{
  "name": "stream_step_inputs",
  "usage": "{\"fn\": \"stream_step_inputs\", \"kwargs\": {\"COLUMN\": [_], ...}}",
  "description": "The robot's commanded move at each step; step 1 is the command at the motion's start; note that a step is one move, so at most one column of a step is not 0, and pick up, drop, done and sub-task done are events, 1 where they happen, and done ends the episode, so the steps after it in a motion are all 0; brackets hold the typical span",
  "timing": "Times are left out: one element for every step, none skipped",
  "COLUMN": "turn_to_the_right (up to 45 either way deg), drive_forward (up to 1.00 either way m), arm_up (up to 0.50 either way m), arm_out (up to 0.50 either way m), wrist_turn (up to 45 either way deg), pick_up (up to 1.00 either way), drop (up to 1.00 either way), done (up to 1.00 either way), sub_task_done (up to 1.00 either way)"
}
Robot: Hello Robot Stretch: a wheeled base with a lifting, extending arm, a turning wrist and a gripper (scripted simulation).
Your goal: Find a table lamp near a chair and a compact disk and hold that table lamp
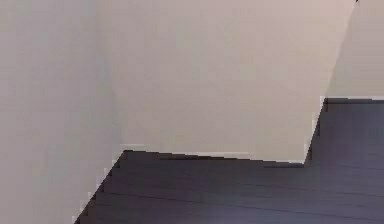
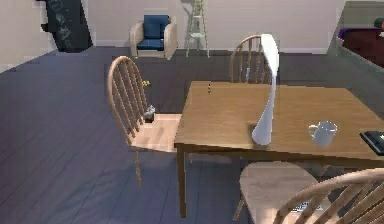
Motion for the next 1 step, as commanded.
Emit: {"fn": "stream_step_inputs", "kwargs": {"turn_to_the_right": [21.0], "drive_forward": [0.0], "arm_up": [0.0], "arm_out": [0.0], "wrist_turn": [0.0], "pick_up": [0.0], "drop": [0.0], "done": [0.0], "sub_task_done": [0.0]}}
